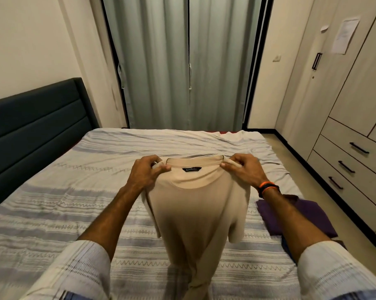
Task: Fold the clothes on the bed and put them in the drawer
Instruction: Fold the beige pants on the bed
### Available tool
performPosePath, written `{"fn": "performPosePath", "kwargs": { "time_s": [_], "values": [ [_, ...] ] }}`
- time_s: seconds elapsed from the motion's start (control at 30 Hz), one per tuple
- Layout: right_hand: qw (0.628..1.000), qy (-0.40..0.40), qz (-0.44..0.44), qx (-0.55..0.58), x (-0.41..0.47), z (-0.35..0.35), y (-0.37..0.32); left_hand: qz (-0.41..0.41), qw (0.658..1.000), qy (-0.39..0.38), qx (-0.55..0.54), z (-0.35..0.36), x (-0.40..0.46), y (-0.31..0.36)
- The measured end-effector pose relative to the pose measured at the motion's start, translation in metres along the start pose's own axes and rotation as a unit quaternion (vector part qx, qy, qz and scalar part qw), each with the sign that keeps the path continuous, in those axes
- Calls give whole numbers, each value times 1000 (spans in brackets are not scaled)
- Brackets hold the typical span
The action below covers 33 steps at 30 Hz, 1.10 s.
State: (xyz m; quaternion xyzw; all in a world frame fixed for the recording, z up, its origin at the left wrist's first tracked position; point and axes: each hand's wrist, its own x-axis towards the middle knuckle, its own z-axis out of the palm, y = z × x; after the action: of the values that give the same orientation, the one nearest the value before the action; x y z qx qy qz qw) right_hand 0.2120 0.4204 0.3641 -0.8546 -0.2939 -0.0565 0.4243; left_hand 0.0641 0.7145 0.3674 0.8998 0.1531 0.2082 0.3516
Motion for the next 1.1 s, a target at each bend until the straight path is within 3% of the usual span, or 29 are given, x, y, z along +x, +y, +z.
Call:
{"fn": "performPosePath", "kwargs": {
  "time_s": [0.17,0.37,0.43,0.73,0.9,1.1],
  "values": [
    [995,53,4,88,5,-8,-2,27,999,-45,5,-6,2,-10],
    [991,-125,-23,31,19,-34,0,59,995,82,-8,-8,6,-2],
    [988,-151,-42,-2,24,-39,1,66,993,100,-5,-11,8,0],
    [987,118,-66,83,34,-29,-21,127,959,250,-40,-26,20,40],
    [980,130,-78,125,48,-43,-51,138,959,236,-79,-40,34,70],
    [989,97,-110,2,67,-71,-69,151,970,180,-64,-62,56,84]
  ]
}}
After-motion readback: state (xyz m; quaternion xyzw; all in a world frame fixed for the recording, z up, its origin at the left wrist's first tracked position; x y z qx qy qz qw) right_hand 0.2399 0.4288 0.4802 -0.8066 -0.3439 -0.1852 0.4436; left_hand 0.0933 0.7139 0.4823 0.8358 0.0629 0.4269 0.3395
